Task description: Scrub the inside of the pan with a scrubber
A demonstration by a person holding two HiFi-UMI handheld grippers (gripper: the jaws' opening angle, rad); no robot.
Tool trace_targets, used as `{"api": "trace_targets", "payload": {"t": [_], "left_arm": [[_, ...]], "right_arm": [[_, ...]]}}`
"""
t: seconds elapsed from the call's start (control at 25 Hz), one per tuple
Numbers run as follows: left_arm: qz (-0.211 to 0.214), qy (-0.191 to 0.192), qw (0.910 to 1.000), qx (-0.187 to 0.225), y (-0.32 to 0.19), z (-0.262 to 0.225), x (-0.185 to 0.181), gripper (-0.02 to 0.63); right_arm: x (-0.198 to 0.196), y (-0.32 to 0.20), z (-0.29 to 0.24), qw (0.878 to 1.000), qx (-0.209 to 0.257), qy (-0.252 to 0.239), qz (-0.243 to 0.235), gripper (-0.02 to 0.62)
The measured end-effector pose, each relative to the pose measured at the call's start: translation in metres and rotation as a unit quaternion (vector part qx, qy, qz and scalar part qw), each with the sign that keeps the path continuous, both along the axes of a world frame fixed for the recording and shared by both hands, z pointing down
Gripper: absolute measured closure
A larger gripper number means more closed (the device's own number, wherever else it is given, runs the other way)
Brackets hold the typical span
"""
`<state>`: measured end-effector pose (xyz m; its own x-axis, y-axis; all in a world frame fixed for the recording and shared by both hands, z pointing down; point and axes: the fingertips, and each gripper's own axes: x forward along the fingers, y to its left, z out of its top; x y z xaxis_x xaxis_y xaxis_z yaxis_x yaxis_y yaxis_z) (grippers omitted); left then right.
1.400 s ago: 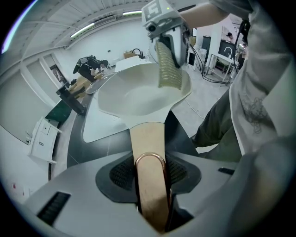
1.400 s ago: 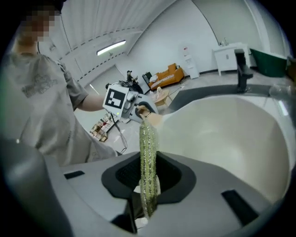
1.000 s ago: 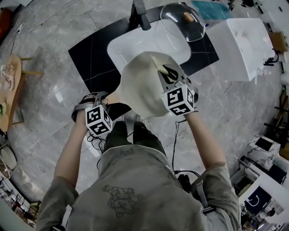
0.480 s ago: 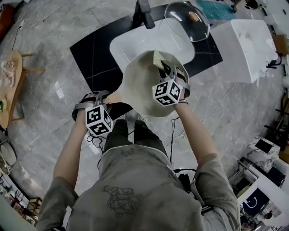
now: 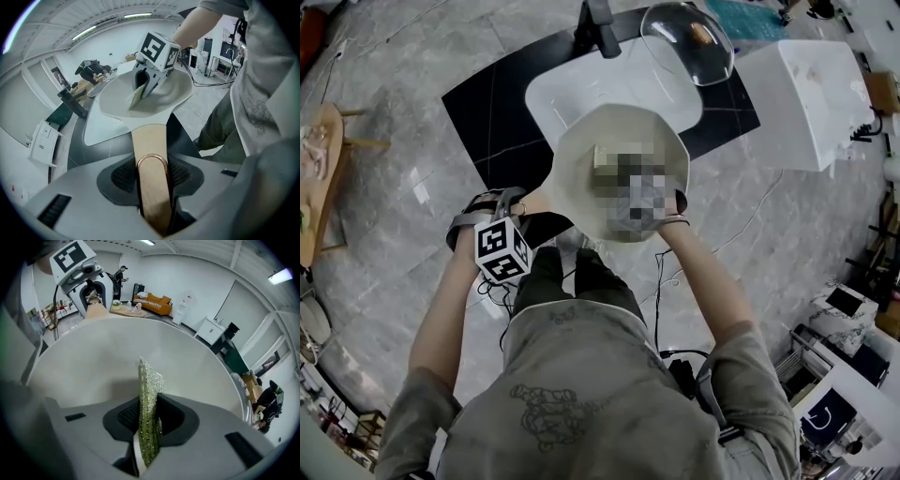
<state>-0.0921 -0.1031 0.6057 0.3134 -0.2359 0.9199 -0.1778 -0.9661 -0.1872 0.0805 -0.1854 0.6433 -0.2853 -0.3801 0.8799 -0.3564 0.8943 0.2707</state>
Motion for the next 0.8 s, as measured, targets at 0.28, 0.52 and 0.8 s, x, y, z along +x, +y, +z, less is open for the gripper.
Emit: {"api": "trace_targets", "payload": {"t": [0.28, 0.52, 0.8], "left_arm": [[-0.003, 0.002, 1.0000, 0.000, 0.000, 0.000, 0.000, 0.443], [-0.005, 0.001, 1.0000, -0.001, 0.000, 0.001, 0.000, 0.443], [-0.008, 0.000, 1.0000, 0.000, 0.000, 0.001, -0.001, 0.443]], "right_arm": [[-0.006, 0.057, -0.007, 0.990, -0.135, -0.041, -0.006, 0.515], [-0.011, 0.116, -0.011, 0.962, -0.266, -0.048, -0.041, 0.515], [-0.027, 0.147, -0.052, 0.916, -0.382, -0.119, -0.034, 0.515]]}}
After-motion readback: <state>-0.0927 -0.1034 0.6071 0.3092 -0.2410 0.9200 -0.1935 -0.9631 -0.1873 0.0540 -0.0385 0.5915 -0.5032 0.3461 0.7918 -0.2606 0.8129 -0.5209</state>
